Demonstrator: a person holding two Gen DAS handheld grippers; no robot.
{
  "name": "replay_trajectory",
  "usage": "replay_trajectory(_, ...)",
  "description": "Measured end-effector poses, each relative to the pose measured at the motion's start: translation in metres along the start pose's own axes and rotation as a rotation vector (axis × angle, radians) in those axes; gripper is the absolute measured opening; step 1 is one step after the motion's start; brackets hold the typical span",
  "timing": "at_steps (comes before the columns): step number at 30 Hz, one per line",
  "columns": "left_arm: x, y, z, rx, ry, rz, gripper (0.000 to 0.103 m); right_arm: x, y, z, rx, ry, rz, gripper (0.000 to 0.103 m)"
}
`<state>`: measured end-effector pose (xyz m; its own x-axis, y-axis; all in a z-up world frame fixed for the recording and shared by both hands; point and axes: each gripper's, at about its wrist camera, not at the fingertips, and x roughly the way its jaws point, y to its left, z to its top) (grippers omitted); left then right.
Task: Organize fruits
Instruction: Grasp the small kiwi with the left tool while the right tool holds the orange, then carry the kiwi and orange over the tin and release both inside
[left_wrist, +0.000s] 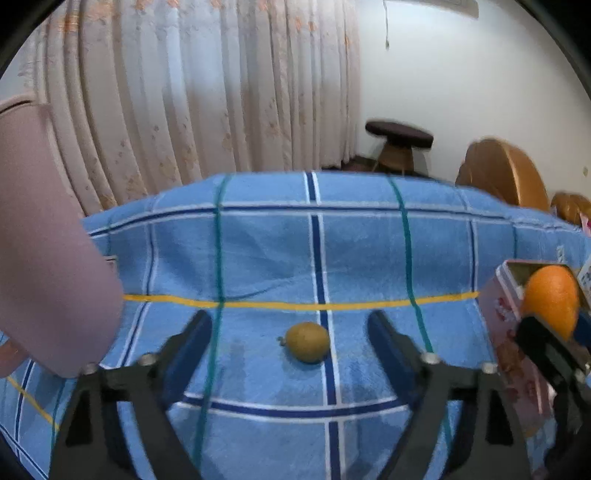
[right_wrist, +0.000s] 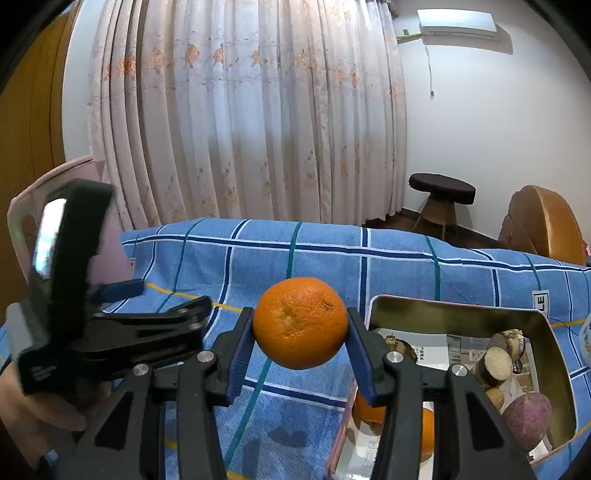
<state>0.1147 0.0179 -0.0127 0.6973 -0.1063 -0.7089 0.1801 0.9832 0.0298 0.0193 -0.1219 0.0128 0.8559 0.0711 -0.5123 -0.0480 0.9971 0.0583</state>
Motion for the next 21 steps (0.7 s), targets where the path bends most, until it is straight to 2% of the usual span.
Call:
replay_trajectory(4,0.023,-0.006,0.000,-0.005,0.087,-0.019,0.066,0.000,-0.001,0.001,0.005,0.002,0.006,0.050)
replay_trajectory(5,0.027,-0.006,0.000,-0.006,0.111,-0.026,0.054,0.000,-0.001,0.001,0.004,0.004,0.007,0.050)
replay_trajectory(7,0.028,-0.005,0.000,-0.021,0.113,-0.042,0.048,0.002,-0.001,0.000,0.004,0.011,0.009,0.050)
replay_trajectory(10,0.027,-0.004,0.000,-0.036,0.109,-0.045,0.032,0.004,-0.002,-0.003,0.001,0.023,0.009,0.050)
replay_trajectory(13,0.024,-0.002,0.000,-0.057,0.089,-0.054,0.030,0.004,0.000,-0.005,-0.004,0.025,0.008,0.050)
replay_trajectory(17,0.000,0.002,-0.007,-0.067,-0.013,-0.028,0.030,0.000,0.003,-0.005,-0.013,0.016,0.014,0.050)
replay_trajectory(21,-0.015,0.002,-0.015,-0.076,-0.044,-0.001,0.030,-0.006,0.006,-0.009,-0.027,0.016,0.021,0.050)
